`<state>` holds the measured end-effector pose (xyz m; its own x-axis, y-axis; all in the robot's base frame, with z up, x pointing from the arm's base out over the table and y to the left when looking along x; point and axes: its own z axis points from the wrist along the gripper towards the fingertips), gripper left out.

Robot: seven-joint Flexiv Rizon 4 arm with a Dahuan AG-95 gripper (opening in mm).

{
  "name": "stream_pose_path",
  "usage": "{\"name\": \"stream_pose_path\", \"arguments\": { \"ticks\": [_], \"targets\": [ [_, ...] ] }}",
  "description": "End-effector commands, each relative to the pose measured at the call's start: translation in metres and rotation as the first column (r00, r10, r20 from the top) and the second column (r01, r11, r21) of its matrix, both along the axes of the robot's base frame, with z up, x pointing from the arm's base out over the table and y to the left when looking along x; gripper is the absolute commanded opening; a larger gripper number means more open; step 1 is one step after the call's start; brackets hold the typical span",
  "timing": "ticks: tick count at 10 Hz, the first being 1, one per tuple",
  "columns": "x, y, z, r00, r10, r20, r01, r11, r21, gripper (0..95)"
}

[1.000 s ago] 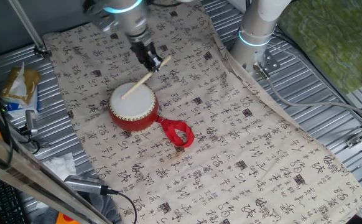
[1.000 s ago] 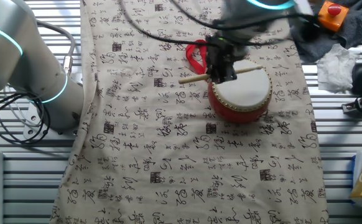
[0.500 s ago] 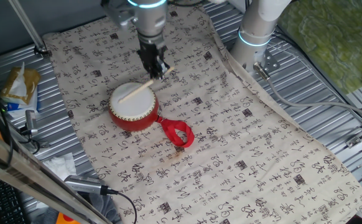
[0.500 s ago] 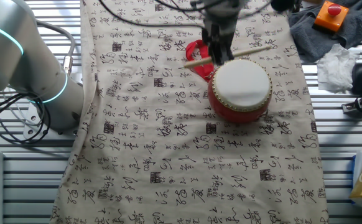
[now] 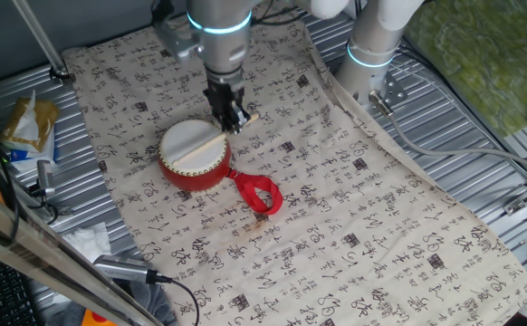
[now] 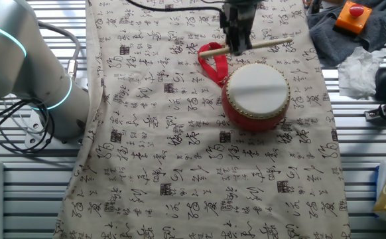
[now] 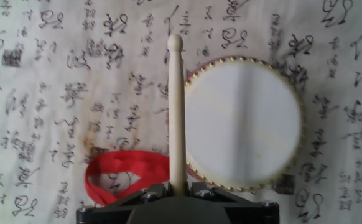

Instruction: Play the drum

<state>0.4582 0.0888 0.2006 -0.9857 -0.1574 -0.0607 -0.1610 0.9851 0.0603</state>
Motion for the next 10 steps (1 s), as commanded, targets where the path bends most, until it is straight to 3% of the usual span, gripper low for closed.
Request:
{"name": "stream_pose_path", "arguments": {
  "ticks": [1, 7, 10],
  "targets": [
    [0.001, 0.013, -0.004, 1.000, -0.019, -0.002, 0.018, 1.000, -0.004, 0.0],
    [0.003, 0.064, -0.017, 0.994, -0.110, 0.002, 0.110, 0.994, 0.001, 0.0],
    [0.002, 0.082, -0.024, 0.989, -0.149, 0.019, 0.149, 0.989, 0.011, 0.0]
  ]
}}
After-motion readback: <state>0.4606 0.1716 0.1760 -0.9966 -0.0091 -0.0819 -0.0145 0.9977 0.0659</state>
